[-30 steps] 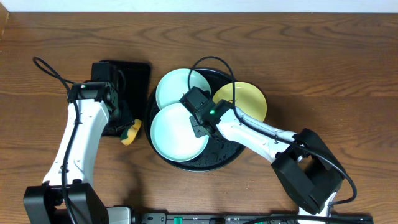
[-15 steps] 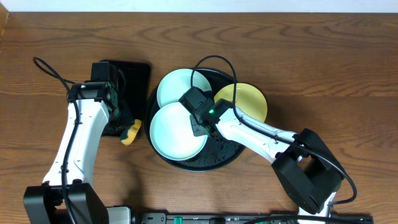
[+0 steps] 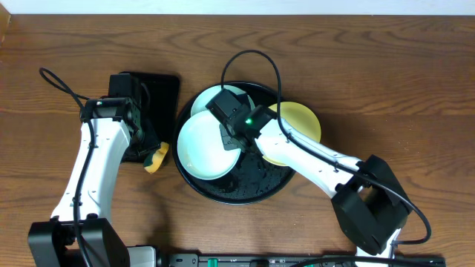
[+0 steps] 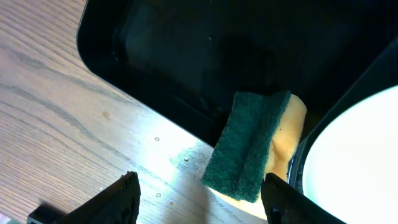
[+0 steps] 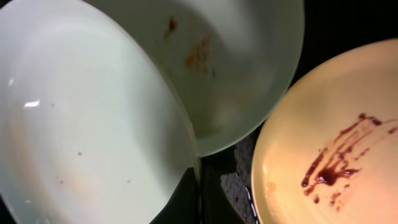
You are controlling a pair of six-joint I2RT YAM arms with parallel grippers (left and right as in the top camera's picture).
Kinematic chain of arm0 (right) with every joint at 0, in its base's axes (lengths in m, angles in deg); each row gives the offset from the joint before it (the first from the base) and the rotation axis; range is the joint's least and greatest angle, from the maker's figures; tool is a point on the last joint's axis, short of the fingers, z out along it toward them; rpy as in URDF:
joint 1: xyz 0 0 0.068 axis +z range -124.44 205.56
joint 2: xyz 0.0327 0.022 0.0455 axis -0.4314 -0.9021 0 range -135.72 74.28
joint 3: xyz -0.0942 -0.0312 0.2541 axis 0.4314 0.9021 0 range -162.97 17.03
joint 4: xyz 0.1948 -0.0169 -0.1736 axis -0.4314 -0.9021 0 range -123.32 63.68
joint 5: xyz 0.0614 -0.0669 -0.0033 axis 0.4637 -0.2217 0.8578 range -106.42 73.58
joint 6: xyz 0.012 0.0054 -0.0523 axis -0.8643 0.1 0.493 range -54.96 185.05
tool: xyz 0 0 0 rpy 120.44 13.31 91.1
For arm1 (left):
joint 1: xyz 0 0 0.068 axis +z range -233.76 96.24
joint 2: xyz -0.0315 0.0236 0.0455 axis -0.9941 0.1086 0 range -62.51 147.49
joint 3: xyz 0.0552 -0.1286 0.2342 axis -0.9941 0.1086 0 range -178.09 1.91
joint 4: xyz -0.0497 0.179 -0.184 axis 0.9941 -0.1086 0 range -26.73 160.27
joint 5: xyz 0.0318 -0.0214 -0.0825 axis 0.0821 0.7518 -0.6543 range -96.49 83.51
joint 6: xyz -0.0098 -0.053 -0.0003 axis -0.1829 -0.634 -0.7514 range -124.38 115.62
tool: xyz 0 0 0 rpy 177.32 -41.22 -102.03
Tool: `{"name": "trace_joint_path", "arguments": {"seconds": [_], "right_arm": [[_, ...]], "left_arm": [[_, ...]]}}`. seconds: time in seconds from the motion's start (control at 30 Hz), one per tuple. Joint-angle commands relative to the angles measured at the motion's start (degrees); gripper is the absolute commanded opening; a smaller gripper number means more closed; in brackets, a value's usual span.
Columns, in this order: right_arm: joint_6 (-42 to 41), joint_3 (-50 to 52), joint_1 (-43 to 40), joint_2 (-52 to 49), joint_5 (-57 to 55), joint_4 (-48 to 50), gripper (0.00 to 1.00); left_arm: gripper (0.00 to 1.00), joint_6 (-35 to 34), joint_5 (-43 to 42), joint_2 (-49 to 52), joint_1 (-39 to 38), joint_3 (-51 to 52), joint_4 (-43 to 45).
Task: Clean dirty plates on tray and stack at the side
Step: 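Lift the light-blue plate and carry it right onto the table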
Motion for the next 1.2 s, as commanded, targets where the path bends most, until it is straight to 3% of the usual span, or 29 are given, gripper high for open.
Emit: {"name": "trace_joint_path", "arguments": {"seconds": [0.0, 0.73, 1.17], "right_arm": [[-0.15, -3.04, -0.52, -0.59, -2.84, -1.05, 0.02], [1.42, -14.75, -2.12, -0.59, -11.67, -8.15, 0.02], [1.84, -16.41, -18.23, -0.59, -17.03, -15.26, 0.02]], "left_arm": [[0.63, -0.22, 0.02, -0.02, 0.24, -0.74, -0.15], [0.63, -0.22, 0.0, -0.02, 0.24, -0.74, -0.15], [0.63, -0.22, 0.02, -0.02, 0.24, -0.74, -0.13]]}}
